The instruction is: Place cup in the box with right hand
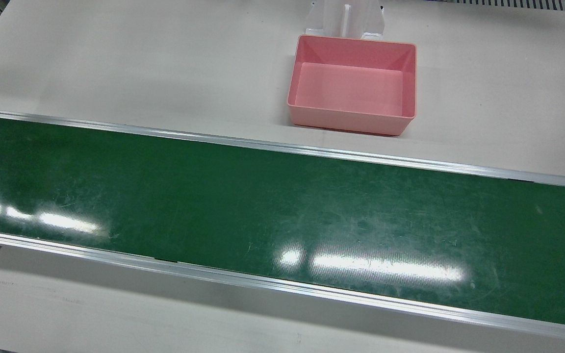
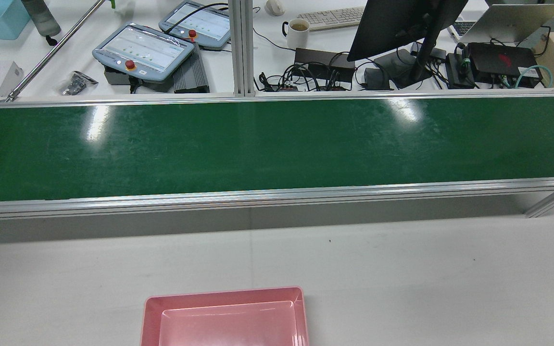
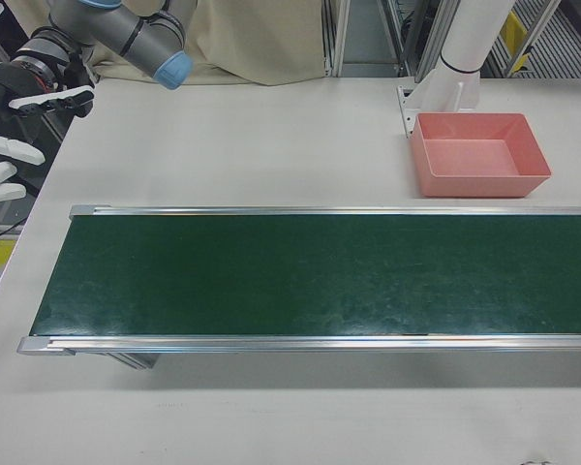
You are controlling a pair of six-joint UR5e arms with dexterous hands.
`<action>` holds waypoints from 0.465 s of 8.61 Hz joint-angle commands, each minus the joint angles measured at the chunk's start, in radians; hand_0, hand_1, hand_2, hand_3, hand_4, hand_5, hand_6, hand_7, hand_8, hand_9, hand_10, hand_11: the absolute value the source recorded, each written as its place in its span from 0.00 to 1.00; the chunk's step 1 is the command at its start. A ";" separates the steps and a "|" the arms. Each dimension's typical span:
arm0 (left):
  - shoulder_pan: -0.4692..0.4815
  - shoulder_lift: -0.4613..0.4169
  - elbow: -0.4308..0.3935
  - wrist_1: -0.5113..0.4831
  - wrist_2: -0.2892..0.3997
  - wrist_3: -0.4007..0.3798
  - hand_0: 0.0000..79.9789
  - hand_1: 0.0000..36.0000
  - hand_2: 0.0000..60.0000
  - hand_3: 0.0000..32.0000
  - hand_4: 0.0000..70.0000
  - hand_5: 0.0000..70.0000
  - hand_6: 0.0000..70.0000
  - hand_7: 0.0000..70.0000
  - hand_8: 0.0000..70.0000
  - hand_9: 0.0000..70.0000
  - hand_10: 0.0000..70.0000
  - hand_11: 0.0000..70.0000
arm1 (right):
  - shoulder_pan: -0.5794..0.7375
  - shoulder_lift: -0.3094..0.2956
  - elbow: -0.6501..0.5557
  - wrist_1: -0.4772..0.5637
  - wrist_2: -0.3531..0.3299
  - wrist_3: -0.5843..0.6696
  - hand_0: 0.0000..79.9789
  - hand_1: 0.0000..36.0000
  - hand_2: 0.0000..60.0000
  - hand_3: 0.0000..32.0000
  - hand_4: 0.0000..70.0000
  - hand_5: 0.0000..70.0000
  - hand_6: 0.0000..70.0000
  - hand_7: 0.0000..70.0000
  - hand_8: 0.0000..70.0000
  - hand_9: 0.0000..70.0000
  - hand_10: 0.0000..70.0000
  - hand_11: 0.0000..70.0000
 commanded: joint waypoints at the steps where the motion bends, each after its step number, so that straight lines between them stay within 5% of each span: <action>1: 0.000 0.000 0.000 0.000 0.000 0.000 0.00 0.00 0.00 0.00 0.00 0.00 0.00 0.00 0.00 0.00 0.00 0.00 | -0.004 0.001 -0.001 0.000 0.000 -0.001 0.66 0.08 0.00 0.00 0.78 0.06 0.38 1.00 0.38 0.71 0.07 0.10; 4: 0.002 -0.001 0.003 -0.002 0.000 0.000 0.00 0.00 0.00 0.00 0.00 0.00 0.00 0.00 0.00 0.00 0.00 0.00 | -0.010 -0.001 -0.005 0.000 0.000 -0.001 0.66 0.09 0.00 0.00 0.79 0.06 0.38 1.00 0.38 0.71 0.07 0.11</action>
